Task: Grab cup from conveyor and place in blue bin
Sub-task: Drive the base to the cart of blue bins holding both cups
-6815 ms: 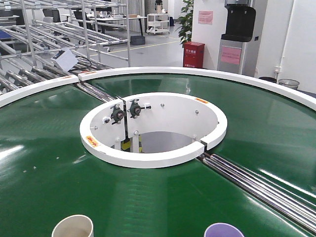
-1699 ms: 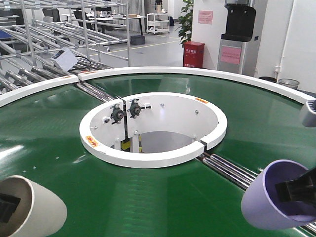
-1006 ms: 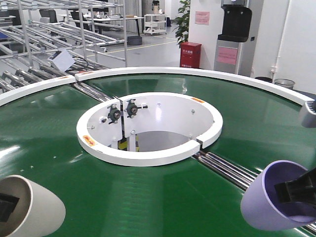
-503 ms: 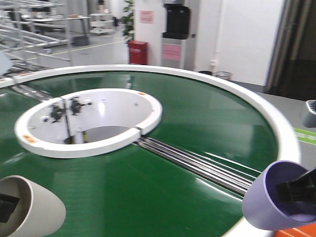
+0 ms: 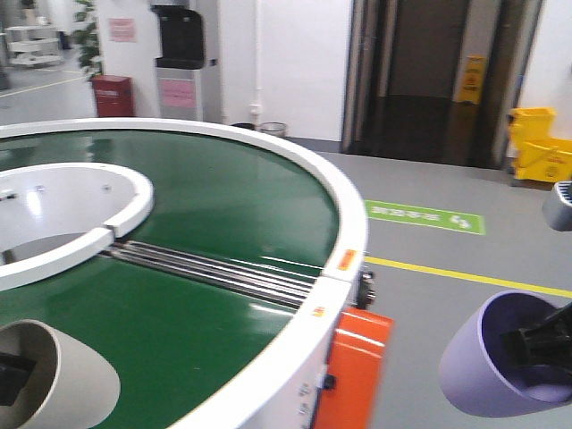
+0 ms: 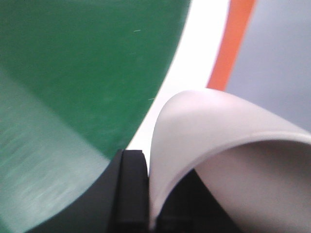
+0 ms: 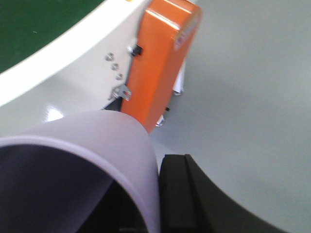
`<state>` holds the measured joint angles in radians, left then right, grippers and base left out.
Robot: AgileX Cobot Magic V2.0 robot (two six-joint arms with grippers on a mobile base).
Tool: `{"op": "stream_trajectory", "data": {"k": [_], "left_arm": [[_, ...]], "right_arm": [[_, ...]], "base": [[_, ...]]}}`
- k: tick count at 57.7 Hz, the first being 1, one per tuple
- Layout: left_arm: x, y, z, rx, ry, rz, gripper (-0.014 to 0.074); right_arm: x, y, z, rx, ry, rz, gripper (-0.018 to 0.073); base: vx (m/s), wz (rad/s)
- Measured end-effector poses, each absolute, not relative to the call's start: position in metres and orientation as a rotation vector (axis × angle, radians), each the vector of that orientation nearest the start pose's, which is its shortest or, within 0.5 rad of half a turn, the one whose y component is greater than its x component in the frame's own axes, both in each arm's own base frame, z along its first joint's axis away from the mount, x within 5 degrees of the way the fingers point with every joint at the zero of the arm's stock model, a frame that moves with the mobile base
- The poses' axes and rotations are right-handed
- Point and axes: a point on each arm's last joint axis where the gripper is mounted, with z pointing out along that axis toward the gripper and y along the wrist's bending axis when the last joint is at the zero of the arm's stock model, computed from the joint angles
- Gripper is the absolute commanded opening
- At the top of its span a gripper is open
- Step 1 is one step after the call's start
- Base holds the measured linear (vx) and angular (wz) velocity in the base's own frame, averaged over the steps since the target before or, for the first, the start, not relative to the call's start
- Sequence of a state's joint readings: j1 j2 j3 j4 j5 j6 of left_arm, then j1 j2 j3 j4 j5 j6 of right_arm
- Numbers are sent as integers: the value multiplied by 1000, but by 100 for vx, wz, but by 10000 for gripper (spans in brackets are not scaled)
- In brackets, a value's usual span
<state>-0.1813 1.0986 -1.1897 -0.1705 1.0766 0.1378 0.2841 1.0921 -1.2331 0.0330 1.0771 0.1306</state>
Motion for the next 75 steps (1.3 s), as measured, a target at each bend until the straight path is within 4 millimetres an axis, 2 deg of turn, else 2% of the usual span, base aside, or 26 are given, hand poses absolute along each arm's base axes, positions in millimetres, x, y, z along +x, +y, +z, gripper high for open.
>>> {"op": "stream_trajectory", "data": {"k": [40, 75], "left_arm": [[199, -50, 388, 357, 2439, -239, -6], [199, -50, 388, 357, 2439, -240, -6]], "right_arm": [[195, 60, 401, -181, 2425, 231, -9], [194, 59, 401, -182, 2433, 229, -9]], "base": [[-6, -52], [17, -61]]}}
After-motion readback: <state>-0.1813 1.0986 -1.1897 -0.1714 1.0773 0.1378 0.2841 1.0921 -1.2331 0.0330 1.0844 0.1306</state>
